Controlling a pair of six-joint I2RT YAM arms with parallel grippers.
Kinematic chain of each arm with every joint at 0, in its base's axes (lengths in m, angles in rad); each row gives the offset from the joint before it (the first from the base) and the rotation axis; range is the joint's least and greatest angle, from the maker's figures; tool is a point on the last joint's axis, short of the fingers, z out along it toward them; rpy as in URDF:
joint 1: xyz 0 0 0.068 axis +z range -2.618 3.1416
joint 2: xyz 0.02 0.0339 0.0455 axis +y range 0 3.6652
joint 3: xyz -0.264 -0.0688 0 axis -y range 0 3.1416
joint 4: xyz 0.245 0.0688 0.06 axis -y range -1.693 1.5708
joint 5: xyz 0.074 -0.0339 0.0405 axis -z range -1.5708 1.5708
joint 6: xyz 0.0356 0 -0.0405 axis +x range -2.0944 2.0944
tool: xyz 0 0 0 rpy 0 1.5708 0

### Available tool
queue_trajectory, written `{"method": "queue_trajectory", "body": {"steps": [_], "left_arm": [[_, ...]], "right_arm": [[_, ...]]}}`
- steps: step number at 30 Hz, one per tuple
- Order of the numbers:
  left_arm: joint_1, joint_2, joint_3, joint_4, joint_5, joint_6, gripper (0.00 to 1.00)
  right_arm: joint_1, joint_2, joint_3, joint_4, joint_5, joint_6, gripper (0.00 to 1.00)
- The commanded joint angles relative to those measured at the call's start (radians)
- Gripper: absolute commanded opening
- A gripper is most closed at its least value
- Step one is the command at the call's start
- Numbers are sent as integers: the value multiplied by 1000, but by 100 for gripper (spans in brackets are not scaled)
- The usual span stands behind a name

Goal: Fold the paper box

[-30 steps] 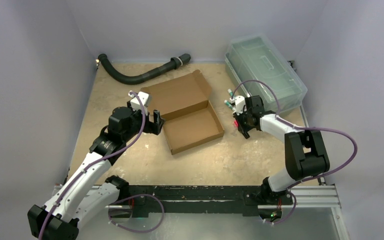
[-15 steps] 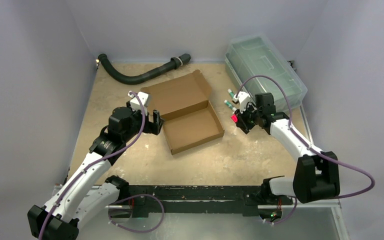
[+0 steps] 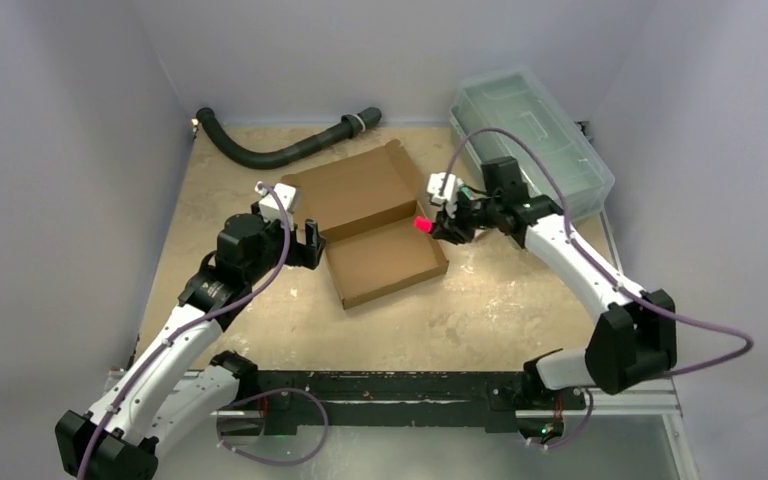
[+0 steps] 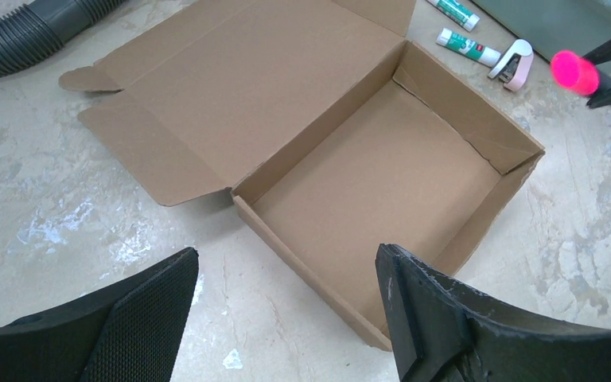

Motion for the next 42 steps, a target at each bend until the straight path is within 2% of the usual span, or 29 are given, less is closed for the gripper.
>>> {"method": "queue_trajectory", "body": {"steps": [1,7,12,14,18,22,29,32,38,42], "left_arm": [[6,-10,0,21,-24,24,82],[7,-6,0,21,-28,28,82],[11,2,0,22,-26,29,82],[12,5,0,23,-26,31,82],[17,6,0,24,-24,32,82],[19,6,2,23,-20,31,82],[21,0,2,23,-18,30,82],[21,-1,2,21,-14,28,82],[21,-6,0,19,-18,28,82],[21,-5,0,20,-16,28,82]], "right_arm": [[134,86,114,14,-4,-39,3],[232,267,249,19,87,94,17],[255,349,275,77,151,229,49],[254,348,268,84,175,245,59],[254,301,232,81,172,226,70],[230,244,203,65,187,199,72],[67,156,138,91,162,189,73],[37,136,102,129,233,198,73],[-7,181,67,248,408,322,69],[-9,240,74,272,482,337,63]]}}
